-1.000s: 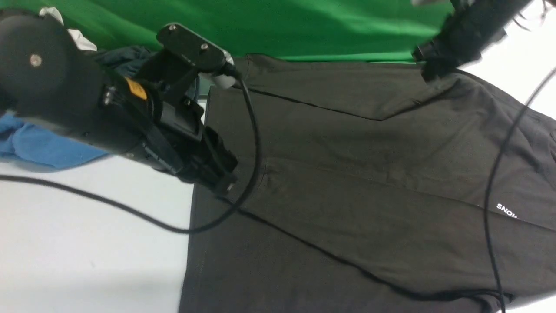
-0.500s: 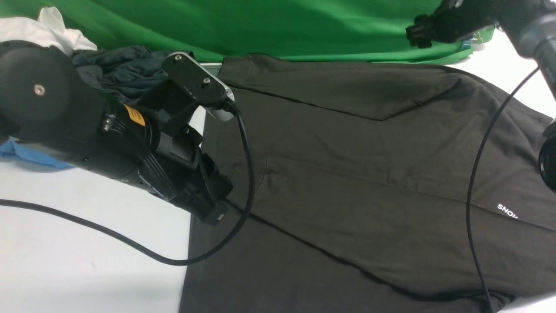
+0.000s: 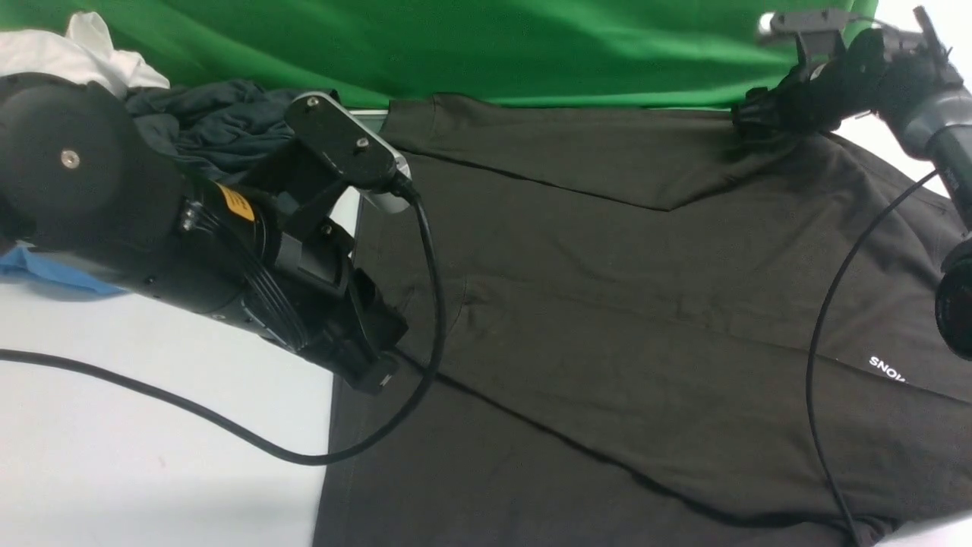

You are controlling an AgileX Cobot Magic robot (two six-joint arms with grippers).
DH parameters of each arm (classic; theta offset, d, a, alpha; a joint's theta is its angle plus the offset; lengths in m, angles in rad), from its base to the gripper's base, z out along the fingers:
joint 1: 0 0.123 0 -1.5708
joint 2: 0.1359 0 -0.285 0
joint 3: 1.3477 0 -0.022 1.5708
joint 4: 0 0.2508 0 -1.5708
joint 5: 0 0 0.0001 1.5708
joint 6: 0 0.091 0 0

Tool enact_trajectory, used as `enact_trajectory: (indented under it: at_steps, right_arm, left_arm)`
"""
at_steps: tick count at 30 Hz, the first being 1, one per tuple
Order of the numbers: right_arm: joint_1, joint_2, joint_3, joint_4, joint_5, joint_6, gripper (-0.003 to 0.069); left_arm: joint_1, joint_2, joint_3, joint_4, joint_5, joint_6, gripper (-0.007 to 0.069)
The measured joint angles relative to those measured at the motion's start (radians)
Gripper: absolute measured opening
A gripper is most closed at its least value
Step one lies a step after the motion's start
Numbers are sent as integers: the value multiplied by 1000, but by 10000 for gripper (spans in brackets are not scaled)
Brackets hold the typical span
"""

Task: Fold a long-sleeved shirt on a white desktop.
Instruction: 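Grab the top left corner of the dark shirt with the left gripper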

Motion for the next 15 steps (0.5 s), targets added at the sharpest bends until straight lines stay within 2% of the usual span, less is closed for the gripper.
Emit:
enact_trajectory:
  at_steps: [3, 8, 11, 15]
  right_arm:
    - [0, 0, -1, 24, 7, -29, 510]
    - [0, 0, -3, 62, 48, -74, 411]
    - [0, -1, -10, 92, 93, -105, 311]
    - [0, -5, -11, 111, 119, -115, 113]
  left_arm:
    - [0, 0, 0, 0, 0, 2, 18]
    - [0, 0, 0, 0, 17, 5, 18]
    - [0, 0, 0, -3, 26, 5, 18]
    - [0, 0, 0, -8, 26, 17, 18]
